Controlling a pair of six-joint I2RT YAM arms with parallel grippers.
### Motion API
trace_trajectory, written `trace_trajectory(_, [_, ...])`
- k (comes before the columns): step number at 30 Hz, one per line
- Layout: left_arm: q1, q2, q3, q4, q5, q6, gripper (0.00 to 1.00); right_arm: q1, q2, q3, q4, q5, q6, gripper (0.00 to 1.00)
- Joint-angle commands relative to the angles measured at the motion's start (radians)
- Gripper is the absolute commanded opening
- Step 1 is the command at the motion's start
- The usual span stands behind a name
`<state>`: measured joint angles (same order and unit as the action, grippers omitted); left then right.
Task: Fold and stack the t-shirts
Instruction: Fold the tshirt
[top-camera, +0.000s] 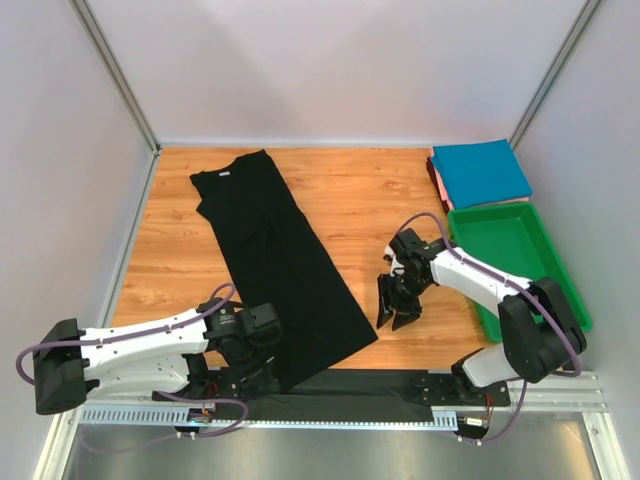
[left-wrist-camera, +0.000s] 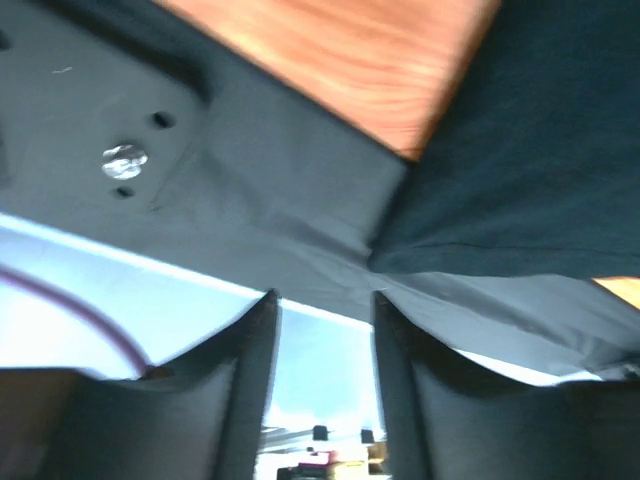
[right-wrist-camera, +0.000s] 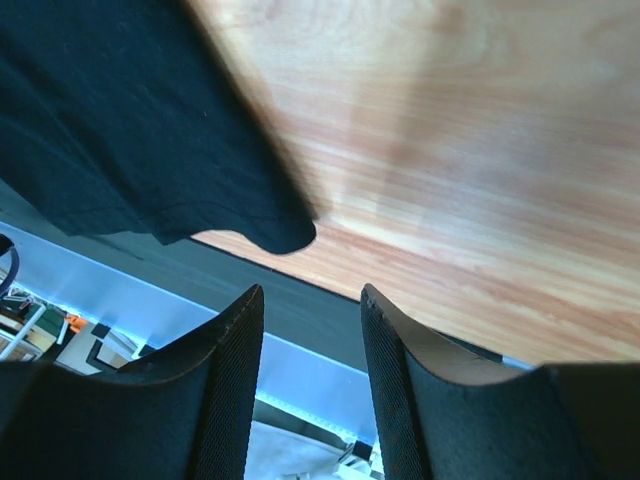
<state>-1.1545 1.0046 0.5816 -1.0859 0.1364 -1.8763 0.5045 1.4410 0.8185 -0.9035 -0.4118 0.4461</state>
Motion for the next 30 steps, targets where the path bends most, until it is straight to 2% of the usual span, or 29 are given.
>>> trace_trajectory(1, [-0.005,-0.027,-0.025,0.145,-0.04,-0.03,0.54,0.029,0.044,0.013,0.074,-0.013,-0.001,0.45])
trace_trajectory(2, [-0.005,-0.027,-0.035,0.187,-0.028,-0.035,0.59,0.031,0.058,0.016,0.074,-0.015,-0.004,0.45])
trace_trajectory(4, [-0.005,-0.023,-0.078,0.31,-0.02,-0.046,0.59,0.04,0.079,0.01,0.086,-0.021,-0.01,0.45])
trace_trajectory(6, [-0.005,-0.005,-0.092,0.352,-0.014,-0.04,0.59,0.04,0.085,0.005,0.1,-0.018,-0.014,0.45])
trace_trajectory(10, [-0.005,0.043,-0.078,0.307,0.011,-0.001,0.6,0.043,0.12,-0.008,0.126,-0.038,-0.038,0.42])
trace_trajectory(22, [-0.005,0.052,-0.147,0.373,0.023,-0.032,0.56,0.078,0.145,-0.051,0.189,-0.079,-0.033,0.41])
trace_trajectory(28, [-0.007,0.055,-0.196,0.435,0.028,-0.056,0.43,0.083,0.157,-0.055,0.207,-0.075,-0.032,0.37])
trace_trajectory(29, [-0.005,0.058,-0.2,0.438,0.028,-0.055,0.36,0.081,0.156,-0.055,0.21,-0.073,-0.03,0.35])
trace_trajectory(30, [-0.007,0.058,-0.204,0.431,0.031,-0.057,0.31,0.083,0.15,-0.055,0.21,-0.07,-0.032,0.29])
